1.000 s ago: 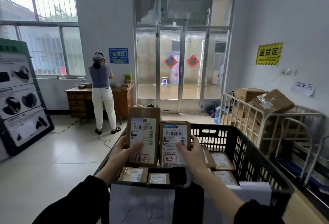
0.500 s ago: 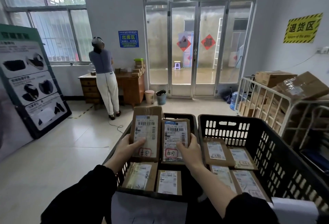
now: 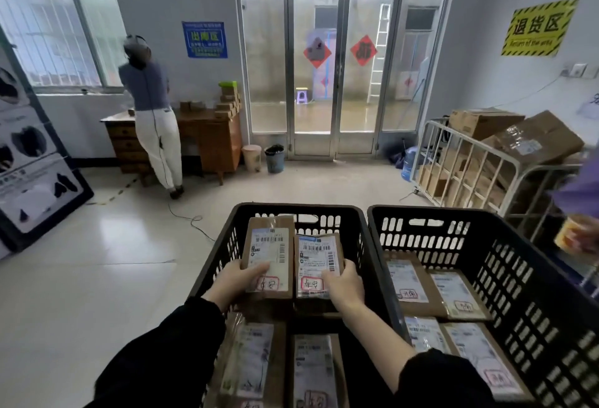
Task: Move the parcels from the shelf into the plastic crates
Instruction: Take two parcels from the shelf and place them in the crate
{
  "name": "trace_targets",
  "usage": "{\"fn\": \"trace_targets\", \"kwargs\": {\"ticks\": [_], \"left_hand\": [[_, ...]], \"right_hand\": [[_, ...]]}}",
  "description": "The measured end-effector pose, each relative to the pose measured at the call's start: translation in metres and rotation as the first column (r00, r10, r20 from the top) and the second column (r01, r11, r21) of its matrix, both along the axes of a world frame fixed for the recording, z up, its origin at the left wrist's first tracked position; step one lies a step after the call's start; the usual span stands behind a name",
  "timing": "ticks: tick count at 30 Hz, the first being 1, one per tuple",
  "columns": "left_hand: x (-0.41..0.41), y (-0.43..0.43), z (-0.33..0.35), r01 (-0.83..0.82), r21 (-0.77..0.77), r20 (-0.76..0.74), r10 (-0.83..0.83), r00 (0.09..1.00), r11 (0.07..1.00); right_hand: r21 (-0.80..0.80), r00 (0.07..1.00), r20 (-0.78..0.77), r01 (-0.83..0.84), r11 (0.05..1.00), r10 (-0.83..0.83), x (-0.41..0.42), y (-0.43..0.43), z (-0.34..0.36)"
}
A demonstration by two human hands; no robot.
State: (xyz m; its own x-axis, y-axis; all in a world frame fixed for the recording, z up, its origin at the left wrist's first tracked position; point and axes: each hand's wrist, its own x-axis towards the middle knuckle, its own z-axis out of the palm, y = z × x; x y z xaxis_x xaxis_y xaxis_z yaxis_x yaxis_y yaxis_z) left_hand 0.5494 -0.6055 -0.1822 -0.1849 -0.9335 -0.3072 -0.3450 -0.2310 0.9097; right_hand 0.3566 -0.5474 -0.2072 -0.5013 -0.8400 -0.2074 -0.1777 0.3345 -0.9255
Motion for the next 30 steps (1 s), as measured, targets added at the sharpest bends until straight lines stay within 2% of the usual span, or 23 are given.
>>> {"fn": "trace_targets", "kwargs": {"ticks": [3, 8, 15, 22, 30], "left_hand": [[-0.008, -0.02, -0.009, 0.026, -0.046, 0.146, -0.019, 0.989, 0.999], [-0.019, -0.042, -0.026, 0.038, -0.055, 0.208, -0.026, 0.978, 0.998], [-0.025, -0.061, -0.037, 0.012, -0.059, 0.178, -0.001, 0.984, 0.998], [-0.017, -0.074, -0.034, -0.013, -0.075, 0.184, 0.027, 0.983, 0.997], [-0.024, -0.08, -0.042, -0.054, -0.078, 0.112, 0.063, 0.992, 0.995]], "right_hand": [[0.041, 0.999, -0.014, 0.049, 0.998, -0.049, -0.004, -0.016, -0.011], [0.061, 0.995, -0.012, 0.099, 0.993, -0.099, -0.013, -0.037, -0.029], [0.058, 0.994, -0.024, 0.105, 0.993, -0.103, -0.018, -0.062, -0.049], [0.148, 0.996, -0.071, 0.067, 0.987, -0.057, -0.023, -0.076, -0.071], [0.105, 0.994, -0.098, -0.03, 0.994, 0.041, -0.027, -0.095, -0.083]]}}
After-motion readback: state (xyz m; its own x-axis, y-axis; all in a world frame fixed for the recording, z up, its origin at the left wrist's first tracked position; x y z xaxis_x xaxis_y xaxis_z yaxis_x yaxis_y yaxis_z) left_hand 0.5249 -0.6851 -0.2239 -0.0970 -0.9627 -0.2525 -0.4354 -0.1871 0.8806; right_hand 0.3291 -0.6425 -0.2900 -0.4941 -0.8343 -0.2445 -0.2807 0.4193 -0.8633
